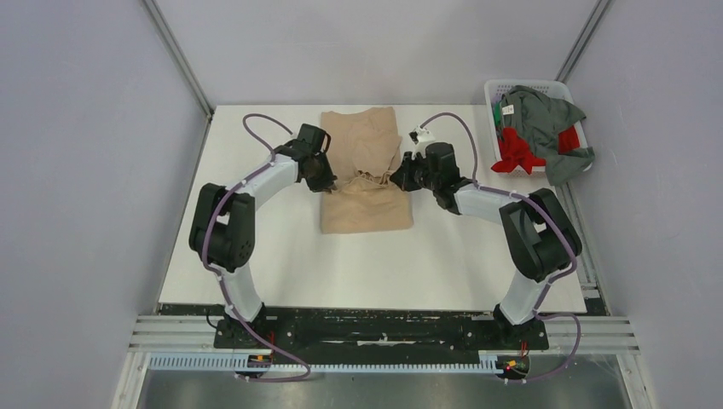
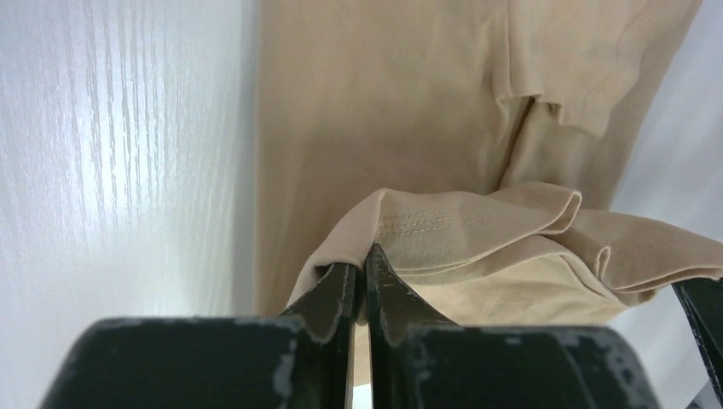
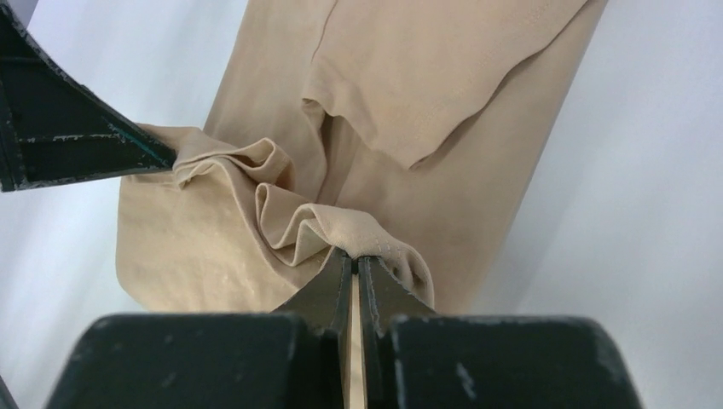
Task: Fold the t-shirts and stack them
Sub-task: Fold the folded rectangular tshirt in 1/3 of the way, then grab one side of the 2/3 rectangular tshirt with both arms
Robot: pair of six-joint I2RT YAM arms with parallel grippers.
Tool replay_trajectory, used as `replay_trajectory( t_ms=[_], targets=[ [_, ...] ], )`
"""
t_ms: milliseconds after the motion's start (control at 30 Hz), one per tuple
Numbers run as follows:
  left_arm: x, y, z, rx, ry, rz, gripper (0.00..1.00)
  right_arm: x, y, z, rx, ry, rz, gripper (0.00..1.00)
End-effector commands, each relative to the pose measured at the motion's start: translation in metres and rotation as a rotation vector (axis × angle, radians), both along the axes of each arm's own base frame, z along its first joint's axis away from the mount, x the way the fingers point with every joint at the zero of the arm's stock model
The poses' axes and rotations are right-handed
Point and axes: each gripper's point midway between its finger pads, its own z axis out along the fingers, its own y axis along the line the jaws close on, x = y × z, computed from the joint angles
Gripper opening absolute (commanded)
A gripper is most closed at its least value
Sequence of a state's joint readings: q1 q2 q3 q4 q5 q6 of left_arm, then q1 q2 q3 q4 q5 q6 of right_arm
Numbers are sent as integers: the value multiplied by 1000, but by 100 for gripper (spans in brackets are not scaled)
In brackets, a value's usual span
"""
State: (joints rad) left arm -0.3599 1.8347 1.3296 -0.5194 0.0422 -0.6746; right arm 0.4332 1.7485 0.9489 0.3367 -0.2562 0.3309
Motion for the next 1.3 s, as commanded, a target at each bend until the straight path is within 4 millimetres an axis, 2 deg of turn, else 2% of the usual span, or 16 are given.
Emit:
replay_trajectory(
  t_ms=[0,100,133,167,200,233,333,433,467,600,700,800,900,1000,1167,1267],
  targets=[
    [26,2,7,15,-78,-4,12,25,3,6,-7,-41,-2,0],
    [32,7,1,24,-61,8,15,33,1,1,-7,-31,-16,1],
    [33,9,-1,28,-54,13,21,37,0,-1,-8,-28,-24,4],
    [35,11,0,28,-52,16,34,41,-2,-3,-11,-25,-40,13],
    [37,13,3,24,-59,17,60,46,-3,-1,-11,-31,-46,23],
    [39,16,8,19,-73,24,76,51,-1,2,-13,-39,-41,36],
    [48,21,33,-1,-137,34,99,59,0,15,-33,-67,-23,60],
    [47,25,61,-7,-202,30,100,53,-4,26,-53,-90,-14,96],
    [43,25,67,-13,-213,26,100,48,-8,27,-59,-92,-17,98],
    [13,25,69,-52,-192,4,100,17,-28,23,-86,-79,-49,98],
    [-23,29,51,-73,-129,5,100,-15,-40,15,-86,-51,-53,98],
    [-59,39,28,-66,-68,28,100,-50,-43,0,-50,12,-13,98],
    [-88,38,4,-98,1,24,100,-79,-43,-17,-30,73,32,98],
    [-103,31,-14,-148,46,10,95,-96,-48,-34,-23,132,19,97],
    [-109,19,-37,-202,121,-11,71,-108,-48,-48,6,180,10,88],
    [-112,12,-44,-232,142,-23,64,-110,-48,-57,0,207,11,79]
  ],
)
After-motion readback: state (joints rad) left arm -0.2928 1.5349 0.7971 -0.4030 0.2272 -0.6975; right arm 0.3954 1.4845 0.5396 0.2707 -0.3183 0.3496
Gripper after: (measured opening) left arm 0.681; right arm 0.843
